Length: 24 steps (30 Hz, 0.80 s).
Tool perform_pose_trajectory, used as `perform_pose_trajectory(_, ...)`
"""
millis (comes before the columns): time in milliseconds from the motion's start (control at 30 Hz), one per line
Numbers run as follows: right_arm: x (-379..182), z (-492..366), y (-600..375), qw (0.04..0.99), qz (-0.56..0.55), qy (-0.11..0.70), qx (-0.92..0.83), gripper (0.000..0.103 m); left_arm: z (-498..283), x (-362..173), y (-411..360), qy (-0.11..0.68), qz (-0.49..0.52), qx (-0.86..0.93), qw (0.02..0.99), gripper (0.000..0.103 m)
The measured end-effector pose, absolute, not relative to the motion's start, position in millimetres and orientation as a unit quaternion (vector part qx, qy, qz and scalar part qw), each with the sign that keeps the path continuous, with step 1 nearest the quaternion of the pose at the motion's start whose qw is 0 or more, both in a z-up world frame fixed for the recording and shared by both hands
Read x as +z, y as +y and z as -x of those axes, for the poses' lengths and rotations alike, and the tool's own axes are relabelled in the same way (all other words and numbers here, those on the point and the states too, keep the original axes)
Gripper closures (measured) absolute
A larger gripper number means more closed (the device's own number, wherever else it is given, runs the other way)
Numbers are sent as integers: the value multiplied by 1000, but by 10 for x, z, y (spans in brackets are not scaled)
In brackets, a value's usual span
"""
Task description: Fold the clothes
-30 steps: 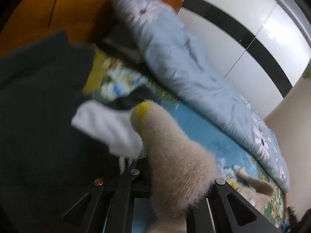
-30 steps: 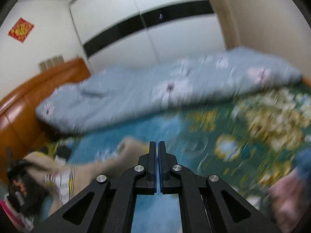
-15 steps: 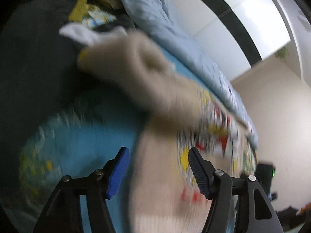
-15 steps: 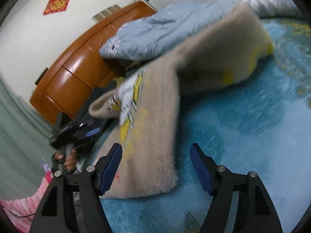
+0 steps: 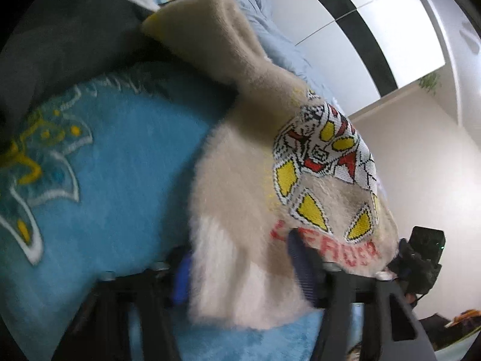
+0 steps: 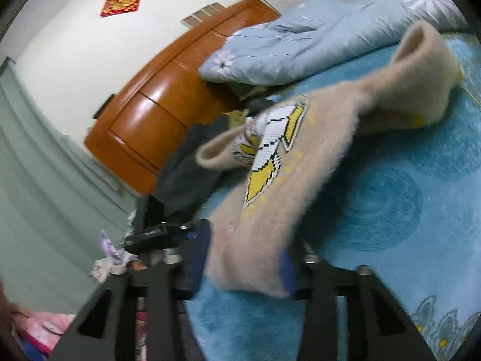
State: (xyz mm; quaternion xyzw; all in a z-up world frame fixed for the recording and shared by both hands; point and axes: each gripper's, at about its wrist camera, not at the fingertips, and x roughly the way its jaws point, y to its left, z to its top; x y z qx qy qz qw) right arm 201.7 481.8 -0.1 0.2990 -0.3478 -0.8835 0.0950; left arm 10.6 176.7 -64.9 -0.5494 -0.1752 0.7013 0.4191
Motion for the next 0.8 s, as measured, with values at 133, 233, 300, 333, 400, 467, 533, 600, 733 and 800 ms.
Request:
perform_pose_trajectory(133, 184, -2041, 4803, 97, -288, -345, -888, 89, -214, -649, 1747, -208, 549, 691, 423, 93)
perform_pose_trajectory(233, 316, -2108, 4829, 93, -280, -340, -893, 90, -405, -473, 1726, -226, 528, 675, 463, 93)
perform_pose_trajectory(300, 295, -2184, 4842, 79, -292, -338, -891, 90, -592, -306, 1741, -209, 509, 671, 497, 93)
perform_pose_trajectory(333, 284, -2222, 4849, 72, -298, -337, -890, 90, -694, -261, 1756, -195, 506, 671, 506, 93)
perform_pose_trajectory(400, 262, -2297, 4862, 59, -310, -335, -888, 90, -881, -232, 1760, -176, 501, 674, 514, 93)
perform_pose_trajectory(467, 240, -2373, 4875, 45, -322, -333, -885, 90, -1023, -225, 1765, -158, 497, 681, 514, 93)
perform_pose_trajectory(533, 218, -2449, 4888, 32, -333, -330, -883, 90, -1062, -255, 1752, -146, 499, 693, 499, 93)
perform_pose_trajectory(600, 141, -2513, 4894, 17, -349, -329, -877, 90, -1100, -286, 1740, -133, 501, 705, 484, 93)
perform_pose_trajectory(733, -251, -2524, 4915, 0, -378, -352, -856, 90, -970, -218, 1761, -132, 505, 716, 464, 86)
perform_pose_trajectory(800, -278, -2513, 4932, -4, -383, -353, -854, 90, -880, -151, 1841, -124, 505, 725, 451, 74)
